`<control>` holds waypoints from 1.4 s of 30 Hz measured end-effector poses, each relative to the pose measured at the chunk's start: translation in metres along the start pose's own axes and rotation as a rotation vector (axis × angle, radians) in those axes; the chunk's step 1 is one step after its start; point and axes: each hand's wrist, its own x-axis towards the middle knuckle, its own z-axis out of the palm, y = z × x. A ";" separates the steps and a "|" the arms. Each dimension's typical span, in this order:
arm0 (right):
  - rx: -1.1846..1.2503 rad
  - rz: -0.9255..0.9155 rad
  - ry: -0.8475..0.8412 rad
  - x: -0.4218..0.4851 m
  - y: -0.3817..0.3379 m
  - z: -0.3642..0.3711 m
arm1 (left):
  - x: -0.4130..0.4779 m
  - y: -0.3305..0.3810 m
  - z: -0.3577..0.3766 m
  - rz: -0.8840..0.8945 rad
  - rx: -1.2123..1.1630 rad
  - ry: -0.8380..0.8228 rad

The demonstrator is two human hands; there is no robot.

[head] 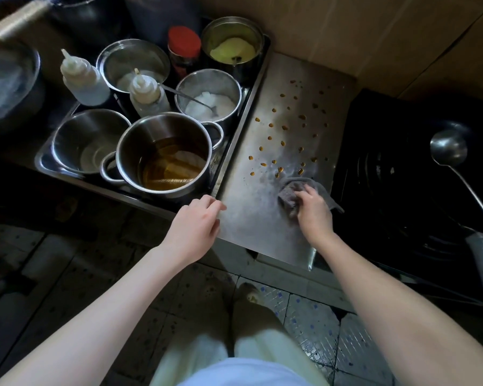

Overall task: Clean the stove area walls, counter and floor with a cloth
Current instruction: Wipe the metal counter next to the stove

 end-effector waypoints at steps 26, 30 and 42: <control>0.042 0.011 0.049 0.036 0.001 -0.010 | 0.023 -0.002 0.003 0.070 -0.028 -0.008; 0.063 0.060 0.086 0.034 -0.004 -0.005 | 0.031 0.003 0.004 0.097 -0.030 -0.010; 0.046 -0.272 -0.114 0.090 -0.102 0.018 | 0.038 -0.011 0.001 0.157 -0.026 -0.015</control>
